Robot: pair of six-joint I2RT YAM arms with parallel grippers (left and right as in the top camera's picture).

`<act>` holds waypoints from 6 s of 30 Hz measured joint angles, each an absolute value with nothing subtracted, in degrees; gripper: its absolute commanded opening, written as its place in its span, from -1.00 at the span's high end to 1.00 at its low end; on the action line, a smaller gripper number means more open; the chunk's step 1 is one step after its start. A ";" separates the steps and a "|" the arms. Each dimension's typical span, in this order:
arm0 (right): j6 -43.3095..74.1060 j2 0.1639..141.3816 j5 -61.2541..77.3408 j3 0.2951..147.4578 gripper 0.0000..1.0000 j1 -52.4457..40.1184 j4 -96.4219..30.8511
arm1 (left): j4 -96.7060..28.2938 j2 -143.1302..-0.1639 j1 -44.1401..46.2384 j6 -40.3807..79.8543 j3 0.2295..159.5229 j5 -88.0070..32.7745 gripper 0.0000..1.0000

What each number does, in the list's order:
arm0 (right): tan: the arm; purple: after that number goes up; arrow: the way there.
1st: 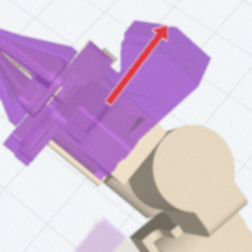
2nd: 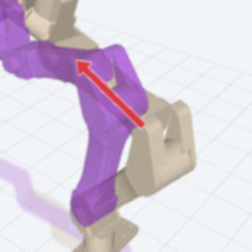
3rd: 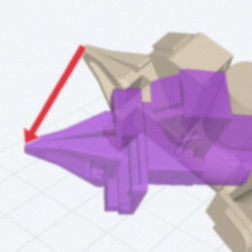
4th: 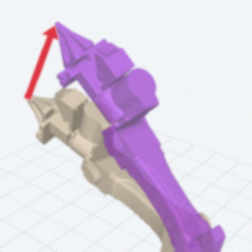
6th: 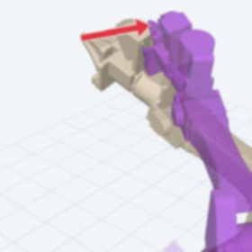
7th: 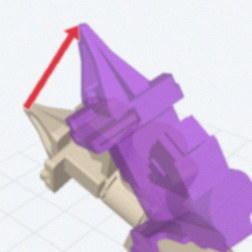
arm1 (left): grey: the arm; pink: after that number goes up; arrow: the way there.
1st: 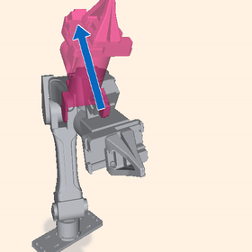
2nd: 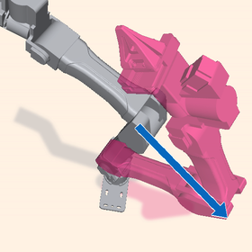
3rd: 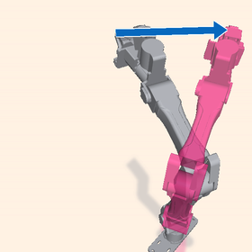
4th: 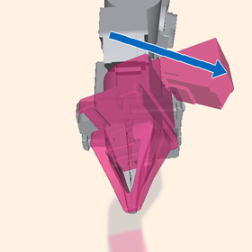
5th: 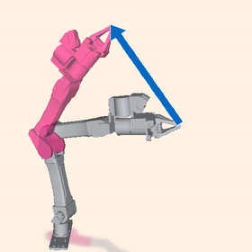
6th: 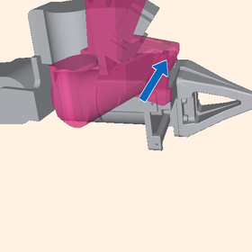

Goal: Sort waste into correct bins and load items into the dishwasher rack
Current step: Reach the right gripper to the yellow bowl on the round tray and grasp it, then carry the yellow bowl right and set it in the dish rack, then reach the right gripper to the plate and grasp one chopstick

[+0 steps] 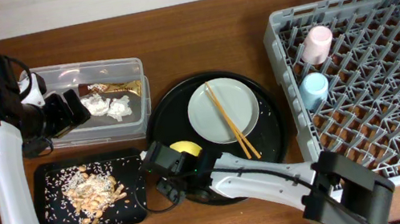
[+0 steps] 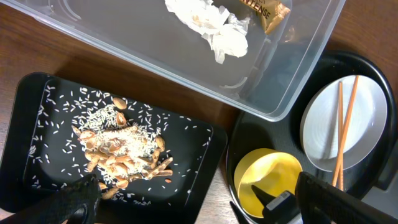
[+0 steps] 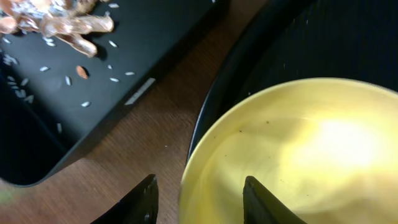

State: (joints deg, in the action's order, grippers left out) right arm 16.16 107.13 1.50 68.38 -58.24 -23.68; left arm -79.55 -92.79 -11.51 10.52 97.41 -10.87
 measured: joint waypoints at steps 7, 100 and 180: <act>16.67 107.85 1.50 68.38 0.39 -58.24 -23.66 | -79.55 -92.79 -11.51 10.52 97.41 -10.87 -0.99; 30.13 113.80 76.69 70.32 0.49 43.86 8.01 | -79.64 -92.75 -11.62 10.52 97.36 -10.68 -0.99; 6.07 115.66 8.84 89.67 0.27 -24.99 -51.33 | -79.64 -92.75 -11.62 10.52 97.36 -10.66 -0.99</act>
State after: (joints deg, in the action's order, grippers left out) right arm 6.07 115.66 8.84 89.67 -24.99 -51.33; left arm -79.64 -92.75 -11.62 10.52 97.36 -10.66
